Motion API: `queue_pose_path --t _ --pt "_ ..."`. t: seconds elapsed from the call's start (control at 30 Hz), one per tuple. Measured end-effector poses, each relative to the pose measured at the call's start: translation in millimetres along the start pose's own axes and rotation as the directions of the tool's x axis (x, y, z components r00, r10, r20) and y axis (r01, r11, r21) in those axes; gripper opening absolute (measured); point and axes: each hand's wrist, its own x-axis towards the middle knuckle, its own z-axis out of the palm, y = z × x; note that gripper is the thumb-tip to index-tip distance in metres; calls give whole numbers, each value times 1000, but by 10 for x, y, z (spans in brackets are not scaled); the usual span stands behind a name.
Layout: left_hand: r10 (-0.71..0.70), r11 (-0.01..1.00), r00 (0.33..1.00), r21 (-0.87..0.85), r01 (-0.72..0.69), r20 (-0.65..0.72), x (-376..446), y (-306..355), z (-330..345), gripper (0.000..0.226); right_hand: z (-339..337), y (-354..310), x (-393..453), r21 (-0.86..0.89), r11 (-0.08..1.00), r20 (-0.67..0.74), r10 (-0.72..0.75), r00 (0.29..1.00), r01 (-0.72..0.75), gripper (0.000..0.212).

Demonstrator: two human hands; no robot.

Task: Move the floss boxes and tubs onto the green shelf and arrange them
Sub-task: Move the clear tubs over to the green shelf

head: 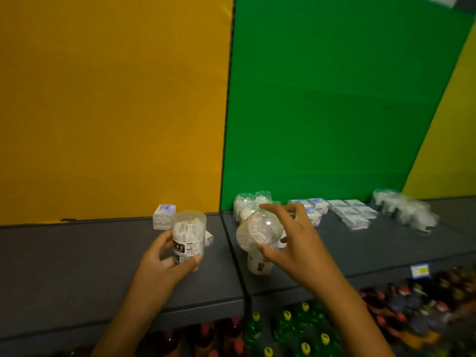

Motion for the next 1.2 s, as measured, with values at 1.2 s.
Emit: queue_pose_path --t 1.2 --pt "21 999 1000 43 -21 -10 606 -264 821 53 -101 1279 335 3 983 307 171 936 -181 60"
